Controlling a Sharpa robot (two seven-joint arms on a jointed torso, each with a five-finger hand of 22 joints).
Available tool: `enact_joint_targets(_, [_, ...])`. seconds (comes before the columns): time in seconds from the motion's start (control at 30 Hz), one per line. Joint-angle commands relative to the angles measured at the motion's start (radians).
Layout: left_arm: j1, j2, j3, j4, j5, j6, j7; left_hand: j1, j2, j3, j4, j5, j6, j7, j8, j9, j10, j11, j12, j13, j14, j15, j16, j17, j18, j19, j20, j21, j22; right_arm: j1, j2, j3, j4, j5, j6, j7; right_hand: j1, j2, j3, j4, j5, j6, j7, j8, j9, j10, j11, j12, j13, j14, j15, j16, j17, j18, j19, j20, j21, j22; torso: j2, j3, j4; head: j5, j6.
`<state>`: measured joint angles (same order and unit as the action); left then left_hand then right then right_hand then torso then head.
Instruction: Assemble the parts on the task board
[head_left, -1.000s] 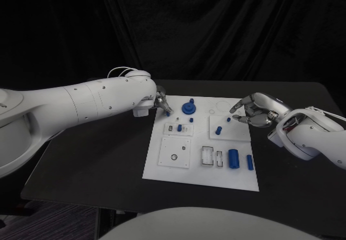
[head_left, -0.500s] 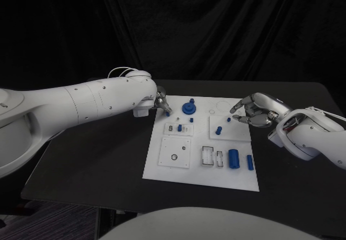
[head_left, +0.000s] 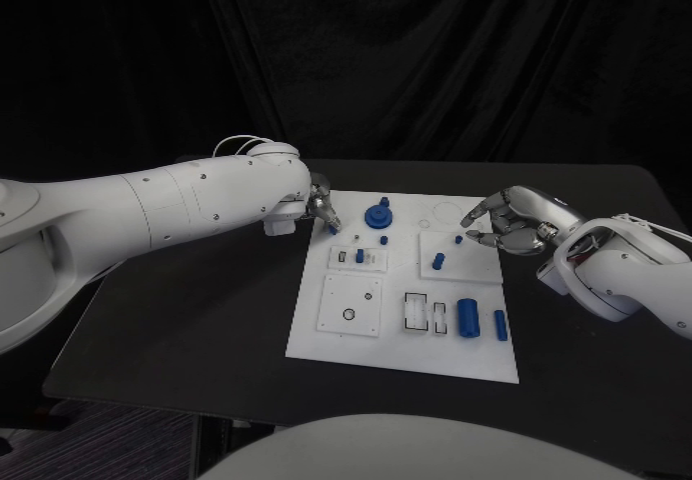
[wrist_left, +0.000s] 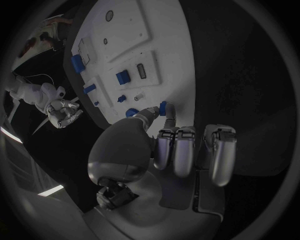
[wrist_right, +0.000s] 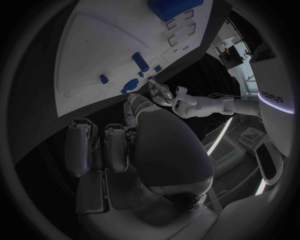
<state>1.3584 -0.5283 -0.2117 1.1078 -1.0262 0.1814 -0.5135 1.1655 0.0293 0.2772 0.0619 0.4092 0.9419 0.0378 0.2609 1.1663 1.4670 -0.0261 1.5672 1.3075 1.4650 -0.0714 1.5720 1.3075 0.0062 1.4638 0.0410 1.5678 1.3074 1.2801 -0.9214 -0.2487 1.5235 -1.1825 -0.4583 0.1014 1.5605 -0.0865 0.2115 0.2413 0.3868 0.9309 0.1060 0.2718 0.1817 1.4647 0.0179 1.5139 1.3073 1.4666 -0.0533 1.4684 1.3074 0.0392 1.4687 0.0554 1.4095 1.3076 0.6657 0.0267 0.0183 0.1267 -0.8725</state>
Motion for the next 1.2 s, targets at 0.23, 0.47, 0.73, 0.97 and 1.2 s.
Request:
enact_joint_targets(0.23, [-0.002, -0.04, 0.001, 0.062, -0.002, -0.064, 0.02, -0.007, -0.015, 0.024, -0.005, 0.009, 0.014, -0.002, -0.001, 0.003, 0.104, -0.008, 0.004, 0.263, 0.106, -0.011, -0.001, 0.263, -0.006, 0.107, -0.007, 0.003, 0.263, -0.002, -0.008, 0.001, 0.004, 0.0, 0.008, -0.024, -0.001, 0.005, 0.006, 0.0, 0.006, -0.001, 0.003, -0.006, -0.001, 0.034, 0.006, -0.004, 0.152, 0.065, 0.006, -0.007, 0.062, 0.006, 0.021, 0.006, -0.006, 0.19, -0.001, 0.0001, 0.0007, 0.002, 0.0])
enact_joint_targets(0.47, [-0.002, -0.107, 0.001, 0.173, -0.002, -0.113, 0.006, -0.011, -0.019, 0.029, -0.005, 0.009, 0.017, -0.003, -0.001, 0.003, 0.104, -0.008, 0.004, 0.263, 0.106, -0.011, -0.001, 0.263, -0.006, 0.107, -0.008, 0.003, 0.263, -0.002, -0.013, 0.001, 0.007, 0.0, 0.01, -0.026, 0.0, 0.006, 0.008, -0.001, 0.008, -0.001, 0.003, -0.006, -0.002, 0.034, 0.006, -0.005, 0.151, 0.065, 0.006, -0.006, 0.064, 0.006, 0.021, 0.006, -0.007, 0.19, -0.001, -0.0001, 0.0009, 0.001, 0.0])
enact_joint_targets(0.73, [-0.001, -0.158, 0.001, 0.269, -0.002, -0.135, -0.011, -0.02, -0.024, 0.038, -0.004, 0.004, 0.022, -0.004, -0.002, 0.002, 0.104, -0.009, 0.004, 0.263, 0.106, -0.012, -0.001, 0.263, -0.006, 0.107, -0.009, 0.003, 0.263, -0.002, -0.019, 0.001, 0.009, 0.002, 0.01, -0.027, 0.0, 0.006, 0.008, -0.001, 0.008, -0.001, 0.003, -0.006, -0.002, 0.034, 0.006, -0.005, 0.151, 0.065, 0.006, -0.006, 0.064, 0.006, 0.021, 0.006, -0.007, 0.19, -0.001, 0.0005, 0.0019, 0.003, 0.0])
enact_joint_targets(0.97, [-0.001, -0.173, 0.001, 0.312, -0.002, -0.135, -0.015, -0.028, -0.027, 0.048, -0.002, -0.008, 0.027, -0.005, -0.002, 0.001, 0.104, -0.01, 0.004, 0.263, 0.106, -0.013, -0.001, 0.263, -0.006, 0.107, -0.01, 0.003, 0.263, -0.002, -0.021, 0.001, 0.012, 0.006, 0.012, -0.028, 0.0, 0.006, 0.008, -0.001, 0.008, -0.001, 0.003, -0.006, -0.002, 0.034, 0.006, -0.005, 0.151, 0.065, 0.006, -0.006, 0.064, 0.006, 0.021, 0.006, -0.007, 0.19, -0.002, 0.0014, 0.0036, 0.001, 0.0])
enact_joint_targets(1.2, [-0.001, -0.169, 0.0, 0.317, -0.002, -0.127, -0.014, -0.032, -0.027, 0.052, -0.001, -0.013, 0.029, -0.005, -0.002, 0.001, 0.104, -0.01, 0.004, 0.263, 0.106, -0.014, -0.001, 0.263, -0.006, 0.107, -0.01, 0.003, 0.263, -0.002, -0.02, 0.001, 0.012, 0.008, 0.013, -0.029, 0.0, 0.007, 0.009, -0.003, 0.011, -0.001, 0.003, -0.006, -0.002, 0.034, 0.006, -0.005, 0.15, 0.065, 0.006, -0.007, 0.062, 0.006, 0.021, 0.006, -0.007, 0.19, 0.0, 0.0, 0.0008, 0.005, 0.0])
